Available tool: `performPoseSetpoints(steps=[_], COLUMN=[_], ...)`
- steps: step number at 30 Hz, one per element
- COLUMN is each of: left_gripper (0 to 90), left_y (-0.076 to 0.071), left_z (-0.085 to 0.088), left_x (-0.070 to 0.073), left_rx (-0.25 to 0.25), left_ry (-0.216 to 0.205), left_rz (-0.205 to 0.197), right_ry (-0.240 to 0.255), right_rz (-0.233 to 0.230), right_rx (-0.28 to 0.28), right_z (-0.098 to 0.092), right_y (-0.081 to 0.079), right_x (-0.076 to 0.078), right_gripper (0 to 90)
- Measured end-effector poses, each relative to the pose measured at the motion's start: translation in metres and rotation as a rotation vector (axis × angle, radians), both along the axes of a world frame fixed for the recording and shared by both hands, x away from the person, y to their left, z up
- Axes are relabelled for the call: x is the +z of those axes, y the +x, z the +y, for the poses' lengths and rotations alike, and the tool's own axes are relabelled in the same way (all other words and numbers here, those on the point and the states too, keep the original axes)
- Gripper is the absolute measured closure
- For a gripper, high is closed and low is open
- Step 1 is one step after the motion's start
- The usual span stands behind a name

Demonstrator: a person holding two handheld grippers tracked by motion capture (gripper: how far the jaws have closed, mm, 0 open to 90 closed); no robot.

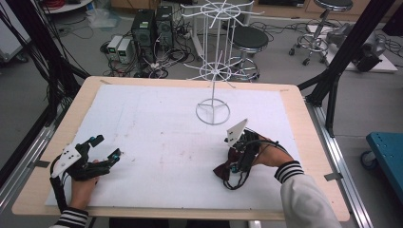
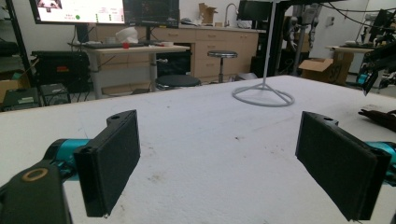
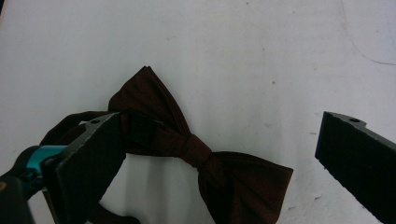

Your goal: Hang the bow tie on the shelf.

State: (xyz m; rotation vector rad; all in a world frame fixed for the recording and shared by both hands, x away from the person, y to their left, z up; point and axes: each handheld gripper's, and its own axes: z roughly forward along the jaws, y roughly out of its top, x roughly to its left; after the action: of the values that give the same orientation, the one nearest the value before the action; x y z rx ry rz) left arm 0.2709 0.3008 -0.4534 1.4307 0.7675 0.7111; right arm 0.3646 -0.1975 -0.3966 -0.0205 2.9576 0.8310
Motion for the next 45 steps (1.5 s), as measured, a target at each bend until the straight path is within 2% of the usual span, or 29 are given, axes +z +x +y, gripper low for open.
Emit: performPoseSetpoints(steps=[5,7,9,14,17,23,31,34,39,42,45], left_gripper=[14.3,14.3,14.3,14.3,14.3,14.3,14.3,14.3,14.3,14.3,14.3], left_y=[0.0,0.0,0.0,0.0,0.0,0.0,0.0,0.0,0.0,-0.001,-0.001], left_z=[0.0,0.0,0.0,0.0,0.0,0.0,0.0,0.0,0.0,0.0,0.0], left_x=[0.0,0.0,0.0,0.0,0.0,0.0,0.0,0.0,0.0,0.0,0.0], left_rx=[0.0,0.0,-0.002,-0.002,-0.001,-0.002,-0.002,-0.002,-0.002,0.0,0.001], left_ry=[0.0,0.0,0.002,0.002,0.001,0.001,0.0,0.001,0.0,-0.001,-0.001], left_rz=[0.0,0.0,-0.003,-0.004,-0.004,-0.004,-0.005,-0.005,-0.005,-0.004,-0.004], right_ry=[-0.02,-0.037,-0.05,-0.054,-0.062,-0.085,-0.12,-0.145,-0.162,-0.176,-0.184], right_rz=[0.009,0.014,0.013,0.018,0.023,0.023,0.007,0.004,0.025,-0.001,-0.006], right_rx=[0.017,0.026,0.041,0.042,0.068,0.092,0.136,0.14,0.157,0.171,0.165], right_z=[0.004,0.005,0.006,0.006,0.006,0.005,0.006,0.006,0.006,0.006,0.006], right_y=[0.001,0.002,0.002,0.003,0.004,0.003,0.002,0.001,0.0,0.0,0.0], right_x=[-0.005,-0.008,-0.009,-0.011,-0.011,-0.013,-0.015,-0.015,-0.015,-0.015,-0.014], right_gripper=[0.9,5.2,5.6,6.5,16.3,17.2,27.2,39.6,52.1,67.0,71.7])
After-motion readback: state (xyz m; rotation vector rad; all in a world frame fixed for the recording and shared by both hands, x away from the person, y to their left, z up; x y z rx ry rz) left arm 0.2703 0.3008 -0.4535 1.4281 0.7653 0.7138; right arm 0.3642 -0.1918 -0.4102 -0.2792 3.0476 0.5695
